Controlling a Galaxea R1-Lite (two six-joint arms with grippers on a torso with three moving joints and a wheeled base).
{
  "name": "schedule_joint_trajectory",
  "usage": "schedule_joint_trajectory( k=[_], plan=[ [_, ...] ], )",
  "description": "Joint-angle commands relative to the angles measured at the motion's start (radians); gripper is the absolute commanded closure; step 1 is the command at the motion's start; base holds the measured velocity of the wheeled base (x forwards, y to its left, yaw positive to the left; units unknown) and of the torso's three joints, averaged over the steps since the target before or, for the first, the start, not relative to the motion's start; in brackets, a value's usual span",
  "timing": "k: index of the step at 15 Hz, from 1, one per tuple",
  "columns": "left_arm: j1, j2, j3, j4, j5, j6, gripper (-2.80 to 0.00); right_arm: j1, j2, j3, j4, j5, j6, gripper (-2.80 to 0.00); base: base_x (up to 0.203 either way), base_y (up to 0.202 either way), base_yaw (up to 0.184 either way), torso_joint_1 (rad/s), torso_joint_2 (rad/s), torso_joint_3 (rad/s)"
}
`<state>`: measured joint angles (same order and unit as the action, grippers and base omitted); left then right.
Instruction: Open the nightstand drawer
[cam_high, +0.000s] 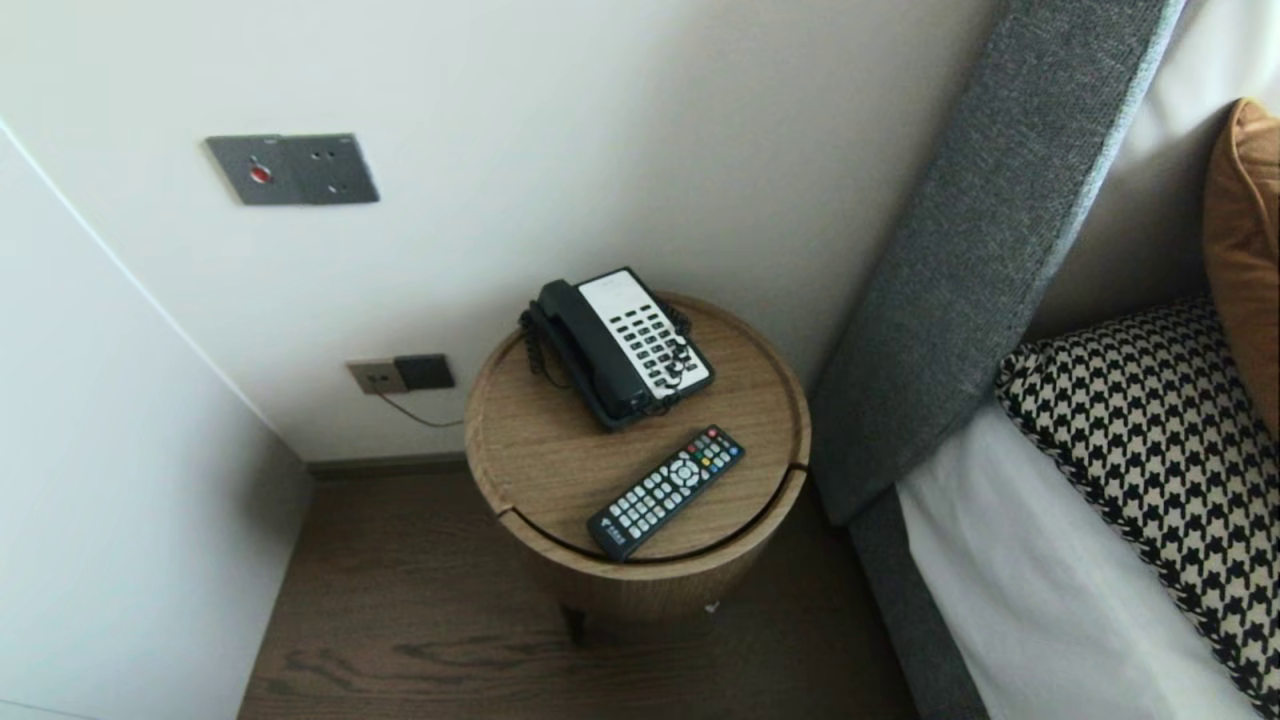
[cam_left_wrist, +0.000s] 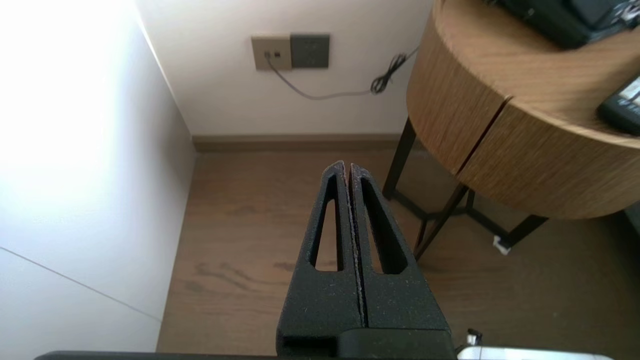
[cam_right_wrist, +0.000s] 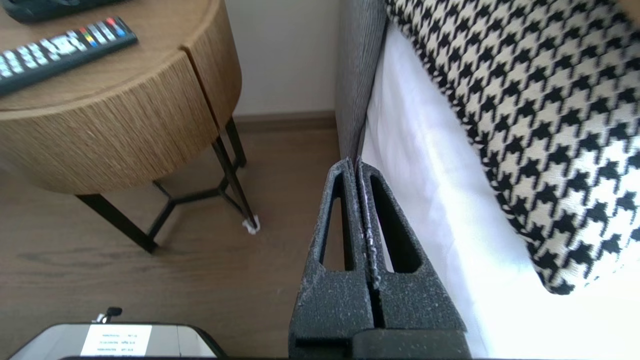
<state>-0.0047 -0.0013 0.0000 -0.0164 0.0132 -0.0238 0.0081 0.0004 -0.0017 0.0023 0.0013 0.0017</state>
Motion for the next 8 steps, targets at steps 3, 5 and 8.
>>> schedule_joint_trajectory(
  k=[3, 5, 8],
  plan=[
    [0.000, 0.001, 0.002, 0.000, 0.001, -0.001, 0.00, 0.001, -0.002, 0.000, -0.001, 0.002, 0.000, 0.00, 0.000, 0.000, 0.000, -0.001, 0.00, -0.195],
    [0.000, 0.001, 0.002, 0.000, 0.001, -0.001, 0.00, 0.001, -0.002, 0.000, -0.001, 0.000, 0.000, 0.00, 0.000, 0.000, 0.000, 0.007, 0.00, -0.203],
    [0.000, 0.001, 0.002, 0.000, 0.001, -0.001, 0.00, 0.001, -0.002, 0.000, -0.001, 0.002, -0.002, 0.00, 0.000, 0.000, 0.000, 0.003, 0.00, -0.194]
  ],
)
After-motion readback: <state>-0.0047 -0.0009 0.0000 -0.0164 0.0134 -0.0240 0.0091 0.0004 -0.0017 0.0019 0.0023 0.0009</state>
